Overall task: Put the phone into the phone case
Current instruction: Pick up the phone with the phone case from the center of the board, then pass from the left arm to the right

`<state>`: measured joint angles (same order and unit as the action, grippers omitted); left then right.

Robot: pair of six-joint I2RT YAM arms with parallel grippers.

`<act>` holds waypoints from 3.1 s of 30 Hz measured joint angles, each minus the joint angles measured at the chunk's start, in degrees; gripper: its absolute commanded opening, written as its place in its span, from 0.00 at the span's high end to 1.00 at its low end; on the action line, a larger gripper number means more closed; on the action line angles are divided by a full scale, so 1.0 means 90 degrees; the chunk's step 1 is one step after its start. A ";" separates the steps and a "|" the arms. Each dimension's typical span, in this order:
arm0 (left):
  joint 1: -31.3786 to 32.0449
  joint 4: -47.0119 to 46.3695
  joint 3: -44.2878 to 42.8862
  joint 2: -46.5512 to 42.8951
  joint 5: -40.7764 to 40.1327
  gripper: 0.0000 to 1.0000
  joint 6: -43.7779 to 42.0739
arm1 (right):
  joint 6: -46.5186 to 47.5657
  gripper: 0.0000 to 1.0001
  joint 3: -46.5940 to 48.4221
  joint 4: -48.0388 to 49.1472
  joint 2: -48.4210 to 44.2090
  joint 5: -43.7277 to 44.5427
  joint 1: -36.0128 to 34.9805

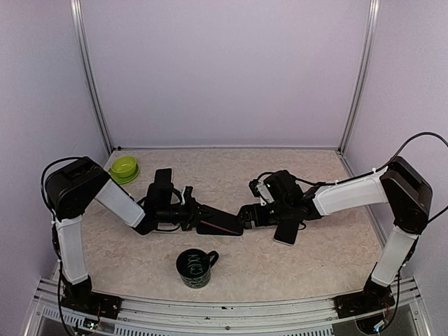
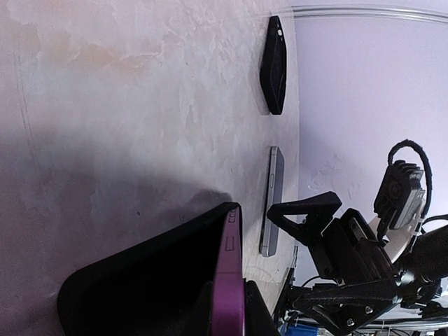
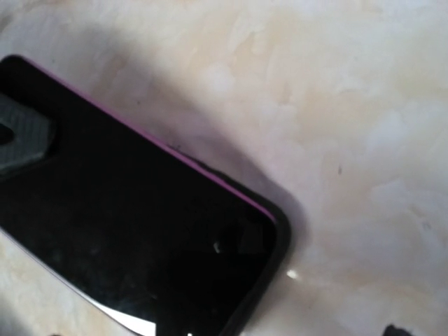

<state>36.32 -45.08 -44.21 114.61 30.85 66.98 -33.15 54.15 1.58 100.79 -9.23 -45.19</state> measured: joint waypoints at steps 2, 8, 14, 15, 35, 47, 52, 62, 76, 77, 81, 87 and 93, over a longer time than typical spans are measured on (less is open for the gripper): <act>0.0007 -0.0095 0.0032 0.0010 -0.0017 1.00 0.0015 | -0.0024 0.02 -0.0010 0.0044 0.0022 -0.0032 0.0000; 0.0046 -0.0498 0.0238 0.0010 -0.0141 1.00 0.0070 | -0.0134 0.03 -0.0143 0.0146 0.0051 -0.0175 0.0000; 0.0049 -0.0605 0.0299 -0.0005 -0.0151 1.00 0.0056 | -0.0187 0.03 -0.0146 0.0187 0.0075 -0.0260 0.0000; 0.0049 -0.0607 0.0318 -0.0029 -0.0153 1.00 0.0049 | -0.0194 0.03 -0.0146 0.0197 0.0075 -0.0265 0.0000; 0.0080 -0.0969 0.0840 -0.0372 -0.0085 1.00 0.0032 | -0.0391 0.03 -0.0143 0.0583 0.0245 -0.0763 0.0053; 0.0131 -0.1659 0.0884 -0.0372 0.0024 1.00 0.0177 | -0.0653 0.04 -0.0153 0.1030 0.0469 -0.1243 0.0068; 0.0136 -0.1882 0.0884 -0.0369 0.0053 1.00 0.0294 | -0.0852 0.06 -0.0277 0.1620 0.0488 -0.1661 0.0090; 0.0202 -0.2297 0.0884 -0.0369 0.0163 1.00 0.0420 | -0.1316 0.13 -0.0563 0.2781 0.0590 -0.2455 0.0180; 0.0226 -0.2518 0.0823 -0.0369 0.0202 1.00 0.0418 | -0.1940 0.25 -0.0680 0.3682 0.0687 -0.3128 0.0316; 0.0236 -0.2518 0.0823 -0.0369 0.0202 1.00 0.0418 | -0.1982 0.26 -0.0687 0.3740 0.0712 -0.3155 0.0316; 0.0282 -0.2521 0.0799 -0.0369 0.0202 1.00 0.0418 | -0.2127 0.31 -0.0714 0.3968 0.0809 -0.3269 0.0316; 0.0330 -0.2606 0.0760 -0.0369 0.0216 1.00 0.0420 | -0.2310 0.47 -0.0719 0.4192 0.0894 -0.3349 0.0318; 0.0338 -0.2727 0.0746 -0.0347 0.0284 1.00 0.0408 | -0.2523 0.60 -0.0804 0.4481 0.0908 -0.3483 0.0359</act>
<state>39.35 -69.63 -37.50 111.48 33.41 70.65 -55.86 46.92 41.91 108.97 -40.58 -41.95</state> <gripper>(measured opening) 0.081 0.459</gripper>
